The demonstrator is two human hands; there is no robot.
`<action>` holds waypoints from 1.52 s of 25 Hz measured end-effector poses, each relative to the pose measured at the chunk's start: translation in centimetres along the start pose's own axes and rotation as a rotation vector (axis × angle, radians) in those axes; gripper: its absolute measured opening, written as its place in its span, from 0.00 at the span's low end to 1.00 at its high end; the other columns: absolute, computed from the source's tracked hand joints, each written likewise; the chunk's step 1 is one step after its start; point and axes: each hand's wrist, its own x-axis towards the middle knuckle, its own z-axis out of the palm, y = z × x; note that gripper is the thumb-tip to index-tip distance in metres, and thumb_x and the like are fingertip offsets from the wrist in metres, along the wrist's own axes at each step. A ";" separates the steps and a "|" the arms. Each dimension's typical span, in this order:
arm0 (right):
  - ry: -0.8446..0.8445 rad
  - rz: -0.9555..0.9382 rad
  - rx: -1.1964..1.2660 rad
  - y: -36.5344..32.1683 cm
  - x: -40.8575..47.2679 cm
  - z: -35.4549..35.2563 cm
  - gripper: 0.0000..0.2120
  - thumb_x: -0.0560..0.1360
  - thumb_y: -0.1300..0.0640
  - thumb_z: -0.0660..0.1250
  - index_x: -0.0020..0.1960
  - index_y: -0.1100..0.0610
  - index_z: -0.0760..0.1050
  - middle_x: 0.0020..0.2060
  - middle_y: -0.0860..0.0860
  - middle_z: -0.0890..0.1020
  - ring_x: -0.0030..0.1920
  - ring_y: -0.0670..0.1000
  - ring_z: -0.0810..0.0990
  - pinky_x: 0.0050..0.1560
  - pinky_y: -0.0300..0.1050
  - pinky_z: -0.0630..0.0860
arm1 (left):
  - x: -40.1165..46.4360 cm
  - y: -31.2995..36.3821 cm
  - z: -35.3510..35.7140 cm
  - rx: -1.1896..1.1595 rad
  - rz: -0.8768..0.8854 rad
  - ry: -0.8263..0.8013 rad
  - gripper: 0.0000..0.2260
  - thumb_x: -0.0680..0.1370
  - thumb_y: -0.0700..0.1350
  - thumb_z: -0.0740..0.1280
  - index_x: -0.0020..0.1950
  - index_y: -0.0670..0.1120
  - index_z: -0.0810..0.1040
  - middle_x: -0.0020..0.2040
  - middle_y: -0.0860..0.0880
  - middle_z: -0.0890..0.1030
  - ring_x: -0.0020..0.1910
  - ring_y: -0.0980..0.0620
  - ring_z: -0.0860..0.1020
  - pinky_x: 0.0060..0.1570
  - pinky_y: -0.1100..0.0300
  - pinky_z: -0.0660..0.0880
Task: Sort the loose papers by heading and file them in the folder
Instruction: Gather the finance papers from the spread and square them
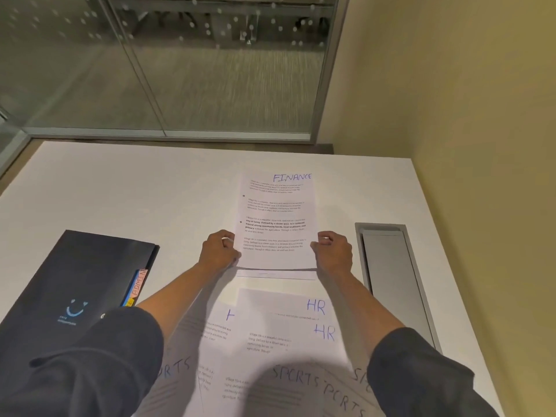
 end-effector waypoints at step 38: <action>-0.157 -0.221 -0.452 13.9 -22.8 -7.2 0.20 0.78 0.48 0.65 0.68 0.53 0.73 0.64 0.48 0.78 0.62 0.48 0.77 0.54 0.38 0.67 | -25.0 -11.4 0.6 0.470 0.184 -0.006 0.19 0.74 0.53 0.67 0.62 0.45 0.76 0.61 0.47 0.77 0.59 0.47 0.75 0.55 0.53 0.73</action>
